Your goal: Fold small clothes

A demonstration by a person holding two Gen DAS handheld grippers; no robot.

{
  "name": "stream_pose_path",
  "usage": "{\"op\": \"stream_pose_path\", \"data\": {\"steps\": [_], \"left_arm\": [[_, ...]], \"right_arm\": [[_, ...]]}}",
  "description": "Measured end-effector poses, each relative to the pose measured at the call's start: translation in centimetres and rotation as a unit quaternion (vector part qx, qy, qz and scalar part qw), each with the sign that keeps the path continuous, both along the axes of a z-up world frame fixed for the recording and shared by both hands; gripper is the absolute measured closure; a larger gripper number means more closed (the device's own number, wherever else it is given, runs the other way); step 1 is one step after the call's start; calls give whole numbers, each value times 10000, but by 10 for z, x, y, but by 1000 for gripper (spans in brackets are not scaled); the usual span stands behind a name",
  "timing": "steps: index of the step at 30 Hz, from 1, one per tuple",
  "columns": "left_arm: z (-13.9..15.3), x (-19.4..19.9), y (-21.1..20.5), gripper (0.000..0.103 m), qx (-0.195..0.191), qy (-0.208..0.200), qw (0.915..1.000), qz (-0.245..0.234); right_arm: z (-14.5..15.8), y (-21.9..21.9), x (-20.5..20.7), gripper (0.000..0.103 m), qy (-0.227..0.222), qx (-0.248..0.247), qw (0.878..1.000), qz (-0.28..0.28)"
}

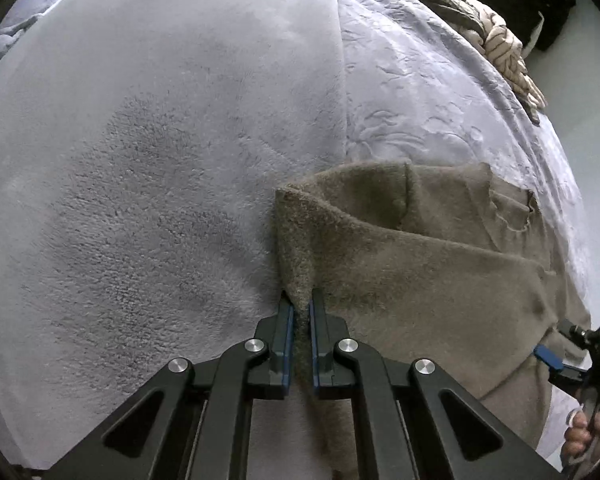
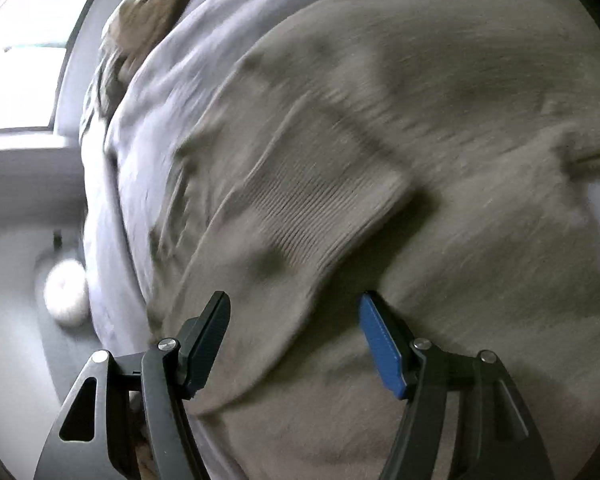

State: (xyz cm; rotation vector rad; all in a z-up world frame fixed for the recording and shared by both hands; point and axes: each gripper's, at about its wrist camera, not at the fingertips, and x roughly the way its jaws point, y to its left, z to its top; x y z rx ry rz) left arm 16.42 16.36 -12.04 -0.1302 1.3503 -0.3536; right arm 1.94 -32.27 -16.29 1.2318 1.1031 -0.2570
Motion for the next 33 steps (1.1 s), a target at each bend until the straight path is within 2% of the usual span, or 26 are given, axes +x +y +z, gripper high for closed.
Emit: {"op": "stream_pose_path", "data": {"steps": [1,2,5,7,8,10,12,14,17,20,23,26,28,30,33], "left_arm": [[-9,6,-10,95,40,-8,10000,-3],[-11,8,-12,95,68,-11,10000,-16],[-13,15,-9,95,45,7,10000,-38],[-15,17,-11,95,55,16,10000,-58],[-17,19,-17,95,79,12,9999,-65],[-21,20,-18,90,137,1,9999,-60],[-21,21,-17,90,110,34,9999,58],[-13,18,-14,89,282,-24,9995,127],[7,10,-8,89,863,-300,9956,190],[26,-3,-3,89,677,-384,9968,170],[37,-20,-19,89,525,-463,9975,-37],[24,-35,-46,89,519,-339,9976,-305],[2,-44,-62,89,809,-191,9956,-443],[-14,-51,-63,89,1069,-151,9931,-468],[-17,-56,-51,89,938,-213,9949,-316]], "right_arm": [[-1,-5,2,69,19,0,10000,-41],[1,-9,4,95,39,-68,10000,14],[18,-11,19,95,-259,-394,9980,411],[24,-7,23,95,-261,-736,9940,760],[21,-7,20,95,-156,-806,9931,832],[6,-10,12,94,468,-901,9912,852],[3,-16,-8,94,510,-684,9946,594],[12,-19,-20,90,760,-958,9905,629],[26,-27,-33,87,664,-1093,9897,644],[43,-34,-33,87,348,-1286,9890,648],[52,-25,-13,87,141,-1501,9839,957],[45,-10,9,87,203,-1705,9759,1351],[28,-6,23,87,538,-1744,9728,1427],[15,-11,17,87,739,-1595,9755,1324],[15,-17,4,87,815,-1615,9748,1305]]}}
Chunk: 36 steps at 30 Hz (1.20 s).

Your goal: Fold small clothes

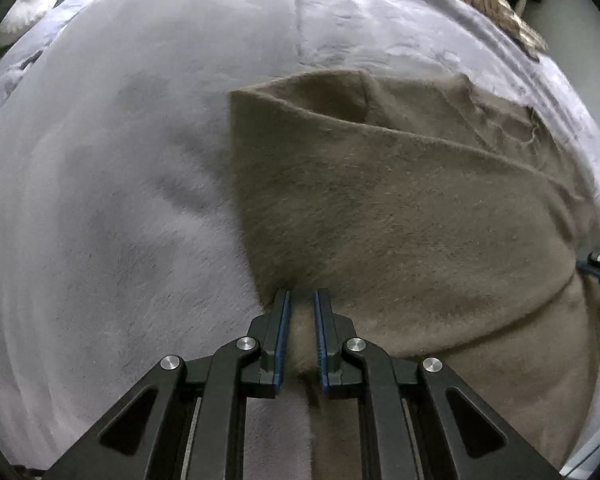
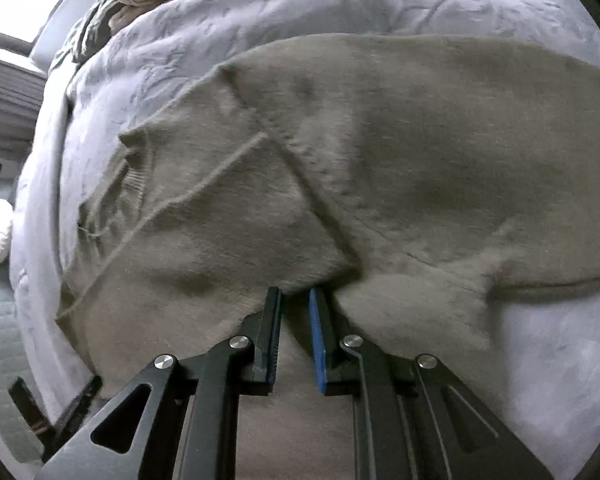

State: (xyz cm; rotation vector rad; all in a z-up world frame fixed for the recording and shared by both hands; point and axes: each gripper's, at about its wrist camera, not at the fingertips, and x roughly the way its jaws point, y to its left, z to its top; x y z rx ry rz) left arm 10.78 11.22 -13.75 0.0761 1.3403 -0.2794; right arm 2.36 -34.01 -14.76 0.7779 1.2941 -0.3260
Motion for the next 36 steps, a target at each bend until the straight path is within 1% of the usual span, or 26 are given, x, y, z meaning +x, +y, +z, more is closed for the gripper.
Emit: {"op": "stream_pose_path", "data": {"steps": [1,3,5,6,7,9,10,11,13,15,17,21,25,27,28,30,31,32,33,34,35,36], "left_arm": [[0,0,6,89,113,41,9999,70],[1,0,16,89,41,113,9998,179],[3,0,24,89,214,192,9990,329],[5,-2,27,89,181,202,9990,362],[7,-3,28,89,156,199,9989,393],[11,-8,25,89,271,189,9986,411],[12,-9,23,89,315,180,9985,413],[13,-11,20,89,362,178,9983,420],[16,-14,13,89,383,195,9981,451],[21,-17,7,89,307,190,9981,504],[25,-19,-2,89,302,152,9982,486],[31,-37,-16,89,491,117,9980,370],[33,-49,-40,89,640,275,9973,215],[34,-58,-52,89,708,308,9969,173],[35,-61,-56,89,699,327,9969,169],[37,-68,-67,89,630,340,9973,175],[39,-72,-72,69,628,333,9973,168],[39,-74,-76,43,659,323,9972,163],[41,-77,-80,0,824,251,9961,215],[45,-81,-78,1,994,71,9946,275],[48,-84,-86,1,1140,-70,9932,226],[48,-86,-93,1,1156,-104,9931,161]], "right_arm": [[2,-2,-4,87,15,-12,10000,13],[6,-6,-12,87,27,50,10000,-26],[12,-11,-21,85,28,67,10000,-51],[14,-11,-24,85,31,77,10000,-49],[16,-10,-27,82,42,94,9999,-44],[17,-7,-30,75,84,108,9999,-37],[19,-5,-33,67,108,114,9999,-41],[20,-4,-35,64,120,129,9998,-49],[22,1,-38,64,118,182,9997,-59],[25,4,-45,64,115,230,9997,-45],[28,8,-49,61,127,276,9995,-38],[33,14,-57,57,148,371,9992,-47],[37,19,-66,56,185,454,9988,-39],[39,20,-72,51,188,502,9985,-60],[41,20,-74,47,182,521,9985,-72],[44,21,-80,45,157,559,9983,-84],[44,20,-82,45,149,571,9982,-86],[45,20,-85,44,145,584,9981,-96],[46,18,-88,44,143,606,9980,-121],[46,17,-90,43,138,623,9979,-145],[46,16,-93,43,133,639,9977,-170],[46,13,-96,43,131,650,9976,-202]]}}
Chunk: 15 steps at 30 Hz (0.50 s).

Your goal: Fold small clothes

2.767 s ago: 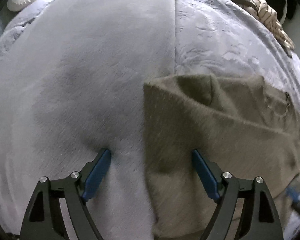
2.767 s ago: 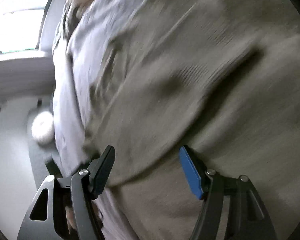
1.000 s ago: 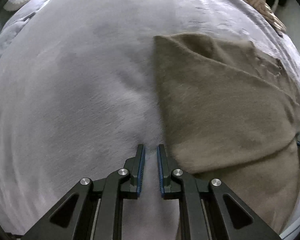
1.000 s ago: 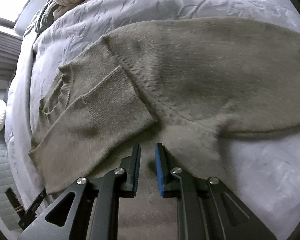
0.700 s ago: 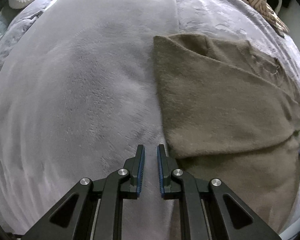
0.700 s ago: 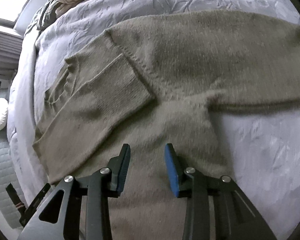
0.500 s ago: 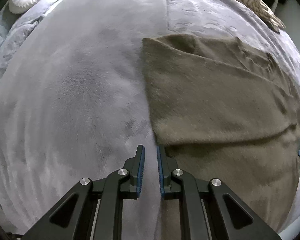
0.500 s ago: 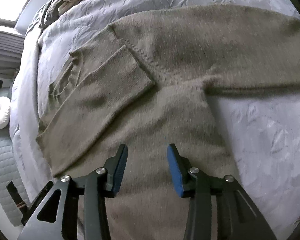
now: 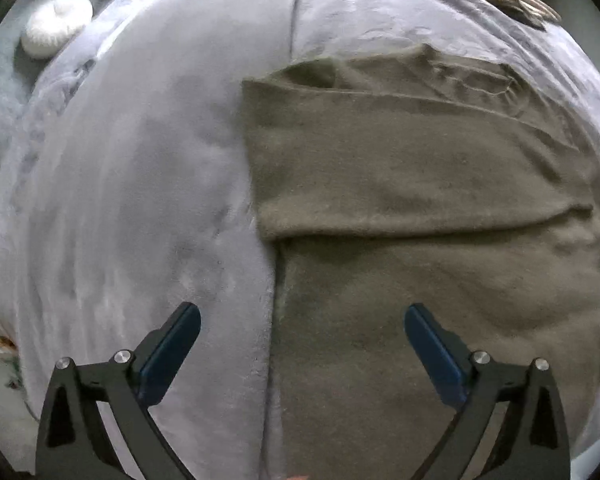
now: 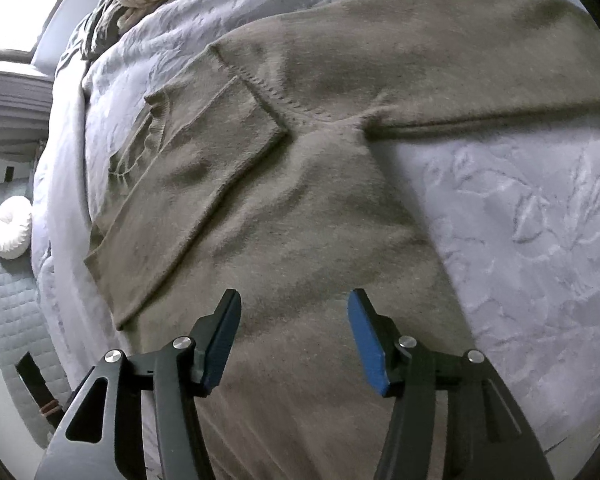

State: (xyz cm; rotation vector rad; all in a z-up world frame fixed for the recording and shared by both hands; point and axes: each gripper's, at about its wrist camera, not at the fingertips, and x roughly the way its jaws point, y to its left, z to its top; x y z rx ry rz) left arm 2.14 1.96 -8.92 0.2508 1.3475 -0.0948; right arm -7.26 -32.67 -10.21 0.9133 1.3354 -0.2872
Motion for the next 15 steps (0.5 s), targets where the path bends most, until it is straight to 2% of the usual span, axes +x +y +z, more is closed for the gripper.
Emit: {"op": "stream_pose_path", "data": {"steps": [4,9,12,15], "left_arm": [[2,-12,-23,1,-3,15,10000,-47],[14,7,-5,1,25,142,9999,-38],[17,6,-14,1,59,248,9994,-218],[13,3,-28,1,-77,423,9982,-428]], "right_arm": [[-1,-10,-10,42,-17,34,9999,-105],[-2,-33,-28,41,-142,123,9990,-412],[-4,-53,-42,41,-168,134,9974,-681],[-8,-75,-56,41,-175,150,9949,-978]]}}
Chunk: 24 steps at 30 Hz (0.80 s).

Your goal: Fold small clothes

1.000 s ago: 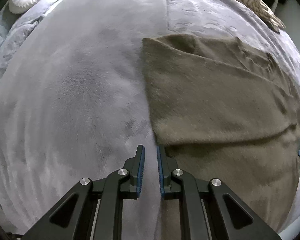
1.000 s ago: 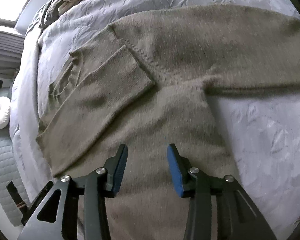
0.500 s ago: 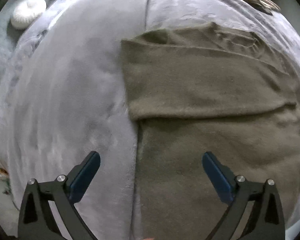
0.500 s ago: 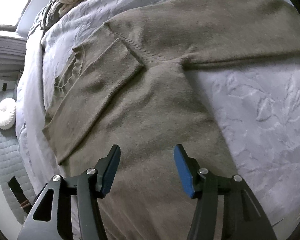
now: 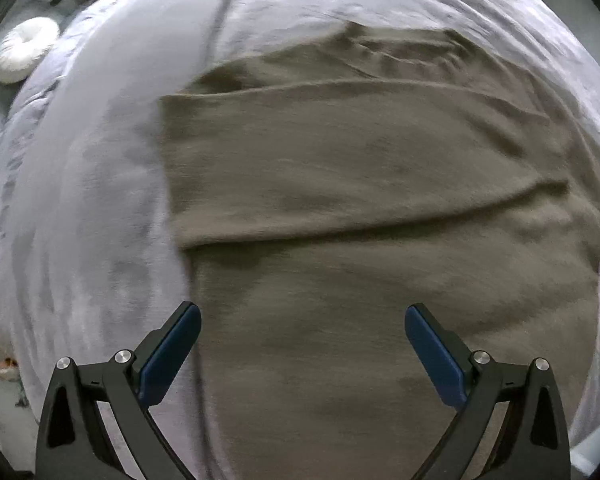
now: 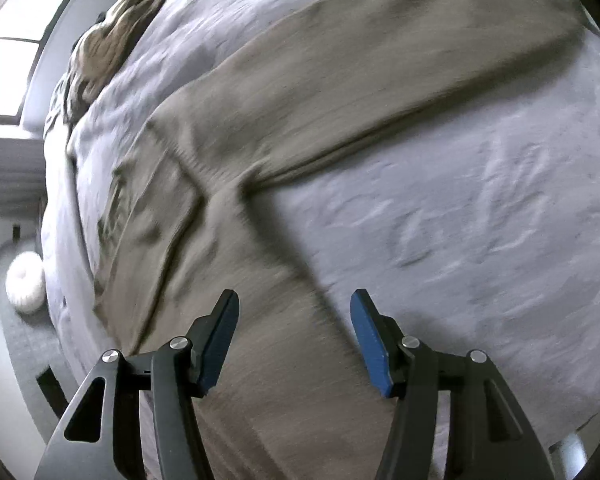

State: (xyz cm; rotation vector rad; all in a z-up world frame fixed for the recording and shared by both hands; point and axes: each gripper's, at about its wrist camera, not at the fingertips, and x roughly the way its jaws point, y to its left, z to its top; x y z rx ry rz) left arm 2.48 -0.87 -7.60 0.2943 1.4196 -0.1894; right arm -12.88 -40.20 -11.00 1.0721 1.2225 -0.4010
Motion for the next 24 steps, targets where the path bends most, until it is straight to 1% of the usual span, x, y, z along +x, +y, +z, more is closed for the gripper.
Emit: {"op": "stream_pose_path", "data": {"steps": [3,8,11,15,19,21,24], "left_arm": [[-3,-8,-16,1,-130,159,9997,-147],[-6,-20,-40,1,-301,331,9987,-229],[-7,-26,-55,1,-311,354,9984,-317],[-10,-33,-78,1,-318,381,9977,-471],[-10,-38,-97,1,-338,366,9968,-619],[-12,-40,-106,1,-346,369,9966,-657],[-15,-42,-117,1,-382,401,9963,-658]], "right_arm": [[-3,-25,-15,41,-97,23,9994,-340],[-11,-69,-33,41,-250,77,9951,-953],[-14,-100,-42,41,-481,121,9895,-1360],[-16,-134,-50,41,-715,92,9817,-1765],[-21,-167,-61,41,-987,195,9675,-2320],[-24,-179,-66,41,-1150,308,9580,-2608],[-26,-190,-70,40,-1385,447,9461,-2893]]}}
